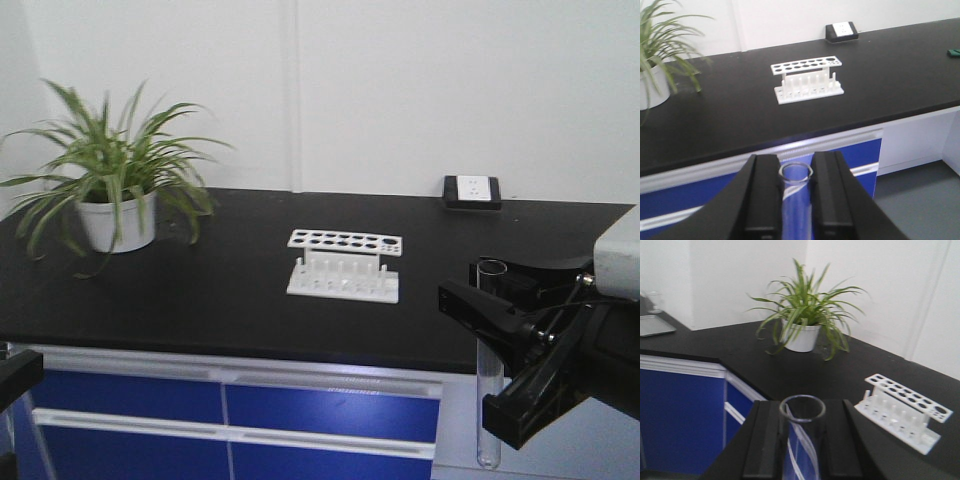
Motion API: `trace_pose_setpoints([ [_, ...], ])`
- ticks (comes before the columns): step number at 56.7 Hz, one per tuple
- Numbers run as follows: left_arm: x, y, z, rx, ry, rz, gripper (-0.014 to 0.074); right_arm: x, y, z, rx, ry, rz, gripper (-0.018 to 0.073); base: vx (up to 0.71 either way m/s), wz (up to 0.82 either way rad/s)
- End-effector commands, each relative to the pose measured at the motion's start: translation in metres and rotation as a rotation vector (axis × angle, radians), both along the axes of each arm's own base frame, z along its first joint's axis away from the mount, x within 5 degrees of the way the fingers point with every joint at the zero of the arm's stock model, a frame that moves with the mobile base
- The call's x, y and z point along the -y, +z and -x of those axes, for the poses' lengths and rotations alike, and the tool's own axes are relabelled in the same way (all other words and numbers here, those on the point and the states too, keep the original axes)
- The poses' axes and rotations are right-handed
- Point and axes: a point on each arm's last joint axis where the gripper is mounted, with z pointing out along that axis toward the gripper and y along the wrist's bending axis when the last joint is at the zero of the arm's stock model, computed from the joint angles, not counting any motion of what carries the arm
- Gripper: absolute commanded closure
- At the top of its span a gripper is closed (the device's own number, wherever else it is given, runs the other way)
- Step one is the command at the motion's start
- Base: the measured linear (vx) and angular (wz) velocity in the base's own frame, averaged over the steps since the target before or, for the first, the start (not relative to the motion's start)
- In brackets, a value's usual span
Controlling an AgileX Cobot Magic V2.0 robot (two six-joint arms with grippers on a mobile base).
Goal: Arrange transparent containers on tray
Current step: 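Drive the base to the counter with the yellow tray, holding both tubes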
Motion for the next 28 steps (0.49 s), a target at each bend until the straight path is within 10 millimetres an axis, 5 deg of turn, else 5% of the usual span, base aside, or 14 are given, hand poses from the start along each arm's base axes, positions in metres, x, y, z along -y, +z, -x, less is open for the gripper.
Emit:
trace_pose_setpoints([
  [1,0.0029,0.0161,0.0009,0.093,-0.028,0.041,0.0597,0.0027,0.0152,0.0042,0.037,-0.008,-0.04,0.0572,-0.38,0.3],
  [28,0.0029,0.016,0.0009,0.093,-0.028,0.041,0.0597,0.0027,0.0152,0.0042,0.037,-0.008,-0.04,0.0571,-0.36,0.36],
])
